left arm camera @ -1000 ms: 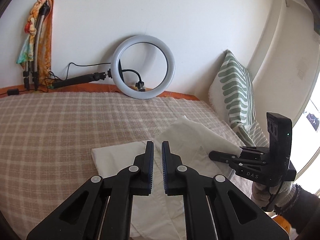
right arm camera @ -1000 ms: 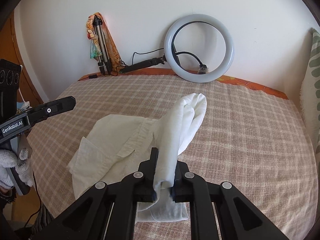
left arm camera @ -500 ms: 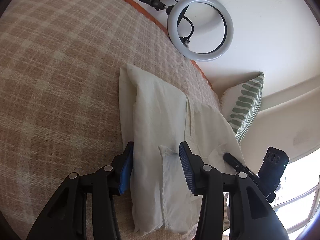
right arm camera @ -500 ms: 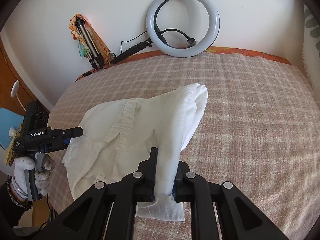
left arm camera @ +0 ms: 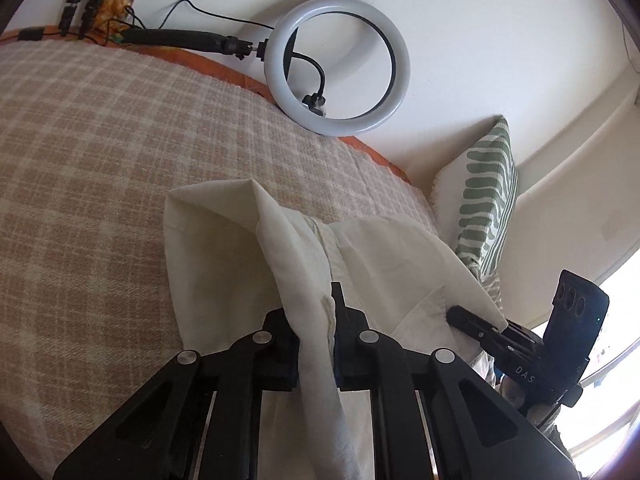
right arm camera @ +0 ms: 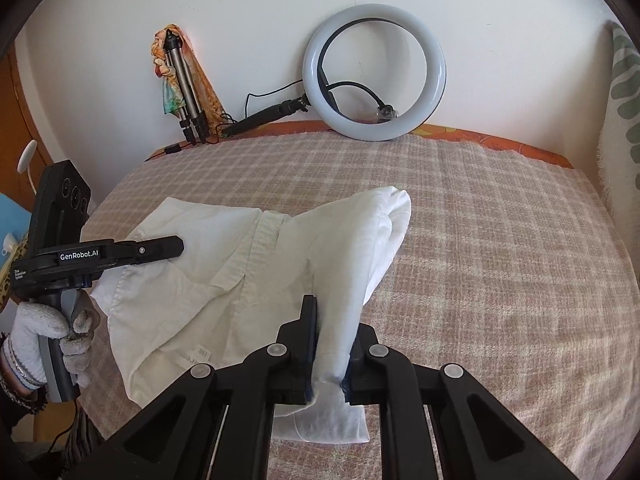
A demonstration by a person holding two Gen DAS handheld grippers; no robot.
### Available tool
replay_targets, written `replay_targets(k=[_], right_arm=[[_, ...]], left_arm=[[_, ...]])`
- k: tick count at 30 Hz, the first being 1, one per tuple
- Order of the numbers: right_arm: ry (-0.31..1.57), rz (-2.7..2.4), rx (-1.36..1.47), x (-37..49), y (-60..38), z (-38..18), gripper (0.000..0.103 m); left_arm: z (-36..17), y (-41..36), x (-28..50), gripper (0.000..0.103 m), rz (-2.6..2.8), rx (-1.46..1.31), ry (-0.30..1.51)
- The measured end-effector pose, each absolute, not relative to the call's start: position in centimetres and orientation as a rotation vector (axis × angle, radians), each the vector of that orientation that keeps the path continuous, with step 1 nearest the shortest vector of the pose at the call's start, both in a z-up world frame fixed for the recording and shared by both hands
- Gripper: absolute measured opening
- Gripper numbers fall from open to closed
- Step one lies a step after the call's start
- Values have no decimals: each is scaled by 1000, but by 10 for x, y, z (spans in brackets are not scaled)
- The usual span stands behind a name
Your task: Fold small clothes
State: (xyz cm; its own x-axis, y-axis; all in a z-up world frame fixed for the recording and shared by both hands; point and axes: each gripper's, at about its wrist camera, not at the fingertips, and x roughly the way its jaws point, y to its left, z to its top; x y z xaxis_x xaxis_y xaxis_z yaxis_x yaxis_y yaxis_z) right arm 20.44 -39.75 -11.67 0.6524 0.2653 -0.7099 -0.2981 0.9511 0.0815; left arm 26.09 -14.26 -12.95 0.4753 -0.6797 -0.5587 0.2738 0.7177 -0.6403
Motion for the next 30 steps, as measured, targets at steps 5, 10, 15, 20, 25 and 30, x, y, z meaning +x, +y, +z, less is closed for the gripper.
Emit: replay_targets(k=[5,10,15,20,25,30], right_arm=[[751,302,-102,209,-394,-99,7],[725,277,-83,211,-407,-89,7],[692,239,-69,213,-429,-78,7],[637,187,-100,220,-447,-65,7],[585,122,-70,240,-479,-52,7],[570,62,-42,265,-511,-55,7]], left_arm=[[-117,-160,273,10,-623,-471,884],[-124,-167,278,10,-624,-466,902],[-118,-182,287,10,-637,-456,885],[-98,-225,308,10,-677,-407,845],[-81,-263,341,10,-698,-372,805],[-80,-293,369,10,-686,-326,786]])
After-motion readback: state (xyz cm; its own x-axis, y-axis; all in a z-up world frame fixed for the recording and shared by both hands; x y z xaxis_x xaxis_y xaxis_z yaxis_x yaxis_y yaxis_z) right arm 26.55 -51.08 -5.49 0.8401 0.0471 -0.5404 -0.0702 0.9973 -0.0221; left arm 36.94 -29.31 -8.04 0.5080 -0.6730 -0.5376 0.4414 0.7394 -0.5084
